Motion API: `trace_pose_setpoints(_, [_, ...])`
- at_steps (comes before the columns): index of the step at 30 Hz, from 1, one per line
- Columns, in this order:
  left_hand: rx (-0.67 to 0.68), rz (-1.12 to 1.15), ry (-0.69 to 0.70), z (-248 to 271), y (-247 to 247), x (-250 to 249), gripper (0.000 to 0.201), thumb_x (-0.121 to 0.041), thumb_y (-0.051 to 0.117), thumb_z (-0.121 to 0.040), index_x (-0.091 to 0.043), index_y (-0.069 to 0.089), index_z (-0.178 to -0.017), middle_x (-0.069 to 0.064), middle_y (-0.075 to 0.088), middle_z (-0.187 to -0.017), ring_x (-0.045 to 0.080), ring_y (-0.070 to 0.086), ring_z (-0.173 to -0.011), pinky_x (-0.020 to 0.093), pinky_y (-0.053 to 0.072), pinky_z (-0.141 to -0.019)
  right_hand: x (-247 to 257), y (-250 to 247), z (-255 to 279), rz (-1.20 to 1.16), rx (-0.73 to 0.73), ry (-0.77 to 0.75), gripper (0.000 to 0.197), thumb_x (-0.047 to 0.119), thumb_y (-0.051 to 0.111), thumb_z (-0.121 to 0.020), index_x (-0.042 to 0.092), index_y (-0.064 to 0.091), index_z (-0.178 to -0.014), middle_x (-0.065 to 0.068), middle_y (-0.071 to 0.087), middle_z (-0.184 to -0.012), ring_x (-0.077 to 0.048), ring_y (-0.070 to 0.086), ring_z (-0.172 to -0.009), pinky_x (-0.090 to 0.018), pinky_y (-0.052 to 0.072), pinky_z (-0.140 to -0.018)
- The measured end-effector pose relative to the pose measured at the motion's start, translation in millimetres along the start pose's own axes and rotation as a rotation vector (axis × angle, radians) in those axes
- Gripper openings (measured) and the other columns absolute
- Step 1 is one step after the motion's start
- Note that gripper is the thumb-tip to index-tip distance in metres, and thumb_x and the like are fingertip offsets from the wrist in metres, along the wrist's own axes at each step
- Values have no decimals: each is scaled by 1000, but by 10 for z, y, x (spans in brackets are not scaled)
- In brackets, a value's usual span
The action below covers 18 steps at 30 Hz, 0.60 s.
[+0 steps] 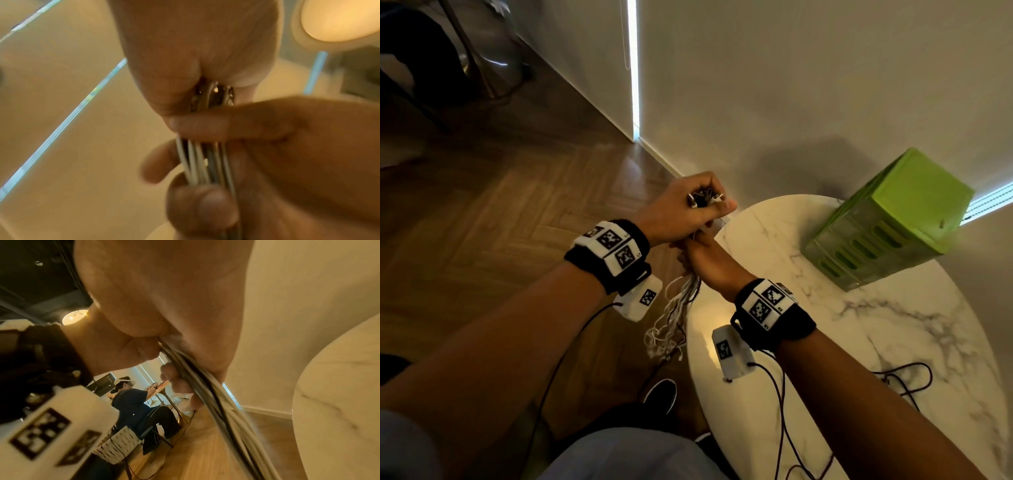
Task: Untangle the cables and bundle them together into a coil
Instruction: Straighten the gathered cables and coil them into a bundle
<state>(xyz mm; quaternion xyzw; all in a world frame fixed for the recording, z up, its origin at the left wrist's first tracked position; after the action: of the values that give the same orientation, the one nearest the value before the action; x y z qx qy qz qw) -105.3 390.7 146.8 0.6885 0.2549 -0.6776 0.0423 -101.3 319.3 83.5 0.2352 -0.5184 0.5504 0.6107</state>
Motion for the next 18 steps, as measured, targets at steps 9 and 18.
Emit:
trace_pose_setpoints(9, [165, 245, -14, -29, 167, -36, 46, -18, 75, -90, -9, 51, -128, 5, 66, -113, 24, 69, -96, 36, 59, -82, -64, -148, 117, -244, -91, 36, 19, 11, 39, -100, 14, 43, -81, 1, 37, -61, -18, 40, -59, -43, 41, -72])
trace_pose_setpoints(18, [898, -34, -385, 657, 959, 1013, 49, -27, 83, -81, -19, 63, -126, -6, 69, -119, 2, 64, -108, 30, 51, -101, 104, -304, 319, -815, -77, -62, 27, 11, 42, -94, 19, 42, -68, 2, 25, -63, -16, 21, -59, -30, 35, -66])
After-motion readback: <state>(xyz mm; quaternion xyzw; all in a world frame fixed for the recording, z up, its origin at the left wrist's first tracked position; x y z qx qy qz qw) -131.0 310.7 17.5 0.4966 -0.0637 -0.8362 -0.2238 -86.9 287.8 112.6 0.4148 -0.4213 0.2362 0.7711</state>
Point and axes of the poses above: each hand's wrist, its own z-axis away from the middle knuckle, its own y-axis out of the palm, x = y × z, the point moved 9 cm from there along -z, towards the middle knuckle
